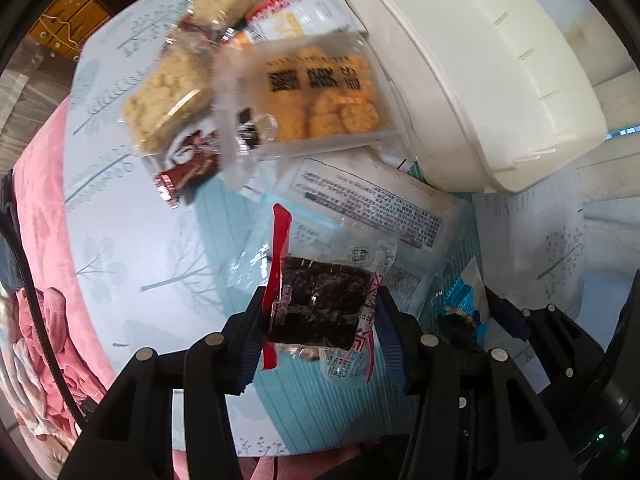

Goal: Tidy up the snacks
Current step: 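Grasp the red-striped chocolate pack with left tool while right tool grasps blue bar, then carry both packs into the white basket and open both tools, then grasp the nut pack with left tool while right tool grasps the pale blue pack, then place the nut pack and pale blue pack into the white basket, release both, then move both tools toward the cookie tray pack and cracker pack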

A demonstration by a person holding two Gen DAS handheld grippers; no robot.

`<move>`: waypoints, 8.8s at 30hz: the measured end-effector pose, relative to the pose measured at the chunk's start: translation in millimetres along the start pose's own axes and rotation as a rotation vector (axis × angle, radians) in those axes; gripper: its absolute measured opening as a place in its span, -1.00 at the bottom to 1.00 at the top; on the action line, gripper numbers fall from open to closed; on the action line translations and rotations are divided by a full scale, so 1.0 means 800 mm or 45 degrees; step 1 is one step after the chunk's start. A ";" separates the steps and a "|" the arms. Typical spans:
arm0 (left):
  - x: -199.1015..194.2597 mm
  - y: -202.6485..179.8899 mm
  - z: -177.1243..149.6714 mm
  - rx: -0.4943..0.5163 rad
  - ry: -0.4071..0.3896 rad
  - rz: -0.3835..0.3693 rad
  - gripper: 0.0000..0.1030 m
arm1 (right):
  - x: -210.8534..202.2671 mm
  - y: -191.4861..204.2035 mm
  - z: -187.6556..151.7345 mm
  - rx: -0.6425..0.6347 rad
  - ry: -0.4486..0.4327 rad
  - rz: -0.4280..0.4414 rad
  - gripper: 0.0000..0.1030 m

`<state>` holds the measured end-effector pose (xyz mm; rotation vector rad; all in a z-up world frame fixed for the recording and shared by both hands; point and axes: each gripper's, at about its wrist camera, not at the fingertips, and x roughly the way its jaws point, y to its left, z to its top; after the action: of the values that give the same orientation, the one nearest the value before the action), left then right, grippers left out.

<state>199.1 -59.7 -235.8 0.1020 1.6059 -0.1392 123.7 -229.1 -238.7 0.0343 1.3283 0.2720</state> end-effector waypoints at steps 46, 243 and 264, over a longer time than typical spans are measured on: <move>-0.177 -0.094 0.151 0.016 -0.513 -0.292 -0.01 | -0.167 -0.131 0.154 0.341 -0.603 0.100 -0.28; -0.218 -0.107 0.069 -0.211 -0.589 -0.181 0.55 | -0.225 -0.144 0.197 0.279 -0.314 0.264 -0.43; -0.213 0.041 -0.052 -0.111 -0.559 -0.169 0.55 | -0.191 0.020 0.125 0.364 -0.201 0.031 0.04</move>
<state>170.1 -17.2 -64.7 -0.0984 1.1772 -0.1806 184.6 -233.9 -65.6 0.3071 1.2013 0.0957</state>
